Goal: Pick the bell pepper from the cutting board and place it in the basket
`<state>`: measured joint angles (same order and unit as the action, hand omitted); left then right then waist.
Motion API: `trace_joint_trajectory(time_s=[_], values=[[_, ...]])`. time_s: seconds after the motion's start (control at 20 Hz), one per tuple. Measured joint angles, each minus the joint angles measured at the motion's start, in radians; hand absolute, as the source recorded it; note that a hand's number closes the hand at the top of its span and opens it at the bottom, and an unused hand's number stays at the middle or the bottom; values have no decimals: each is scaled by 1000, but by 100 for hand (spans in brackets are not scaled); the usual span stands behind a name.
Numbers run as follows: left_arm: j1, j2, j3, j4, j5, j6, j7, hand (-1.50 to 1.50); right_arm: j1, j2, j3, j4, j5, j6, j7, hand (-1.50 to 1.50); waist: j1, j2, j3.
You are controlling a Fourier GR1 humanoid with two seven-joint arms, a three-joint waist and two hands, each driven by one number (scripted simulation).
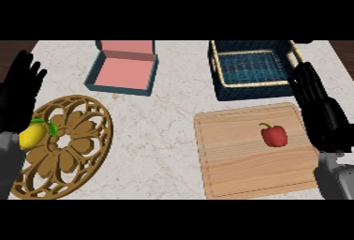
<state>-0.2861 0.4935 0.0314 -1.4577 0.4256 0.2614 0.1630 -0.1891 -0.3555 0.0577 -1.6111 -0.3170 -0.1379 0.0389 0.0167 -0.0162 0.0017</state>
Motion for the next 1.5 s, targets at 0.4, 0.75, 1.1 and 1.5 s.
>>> trace_joint_trajectory(time_s=[0.4,0.75,1.1,1.5], values=[[150,-70,-175,90,-60,-58,58,0,-170,-59,170,-52,-22,338,-67,150,38,27,-1],[205,-76,-209,90,-107,-70,8,0,-121,-50,429,-117,265,393,-184,-150,4,8,10],[251,-69,-204,76,-121,-71,-13,0,-222,-214,418,-195,607,306,-61,-150,-27,-8,9],[284,-69,-199,58,-137,-71,-31,0,-402,-437,331,-348,663,520,153,-150,-38,-10,9]])
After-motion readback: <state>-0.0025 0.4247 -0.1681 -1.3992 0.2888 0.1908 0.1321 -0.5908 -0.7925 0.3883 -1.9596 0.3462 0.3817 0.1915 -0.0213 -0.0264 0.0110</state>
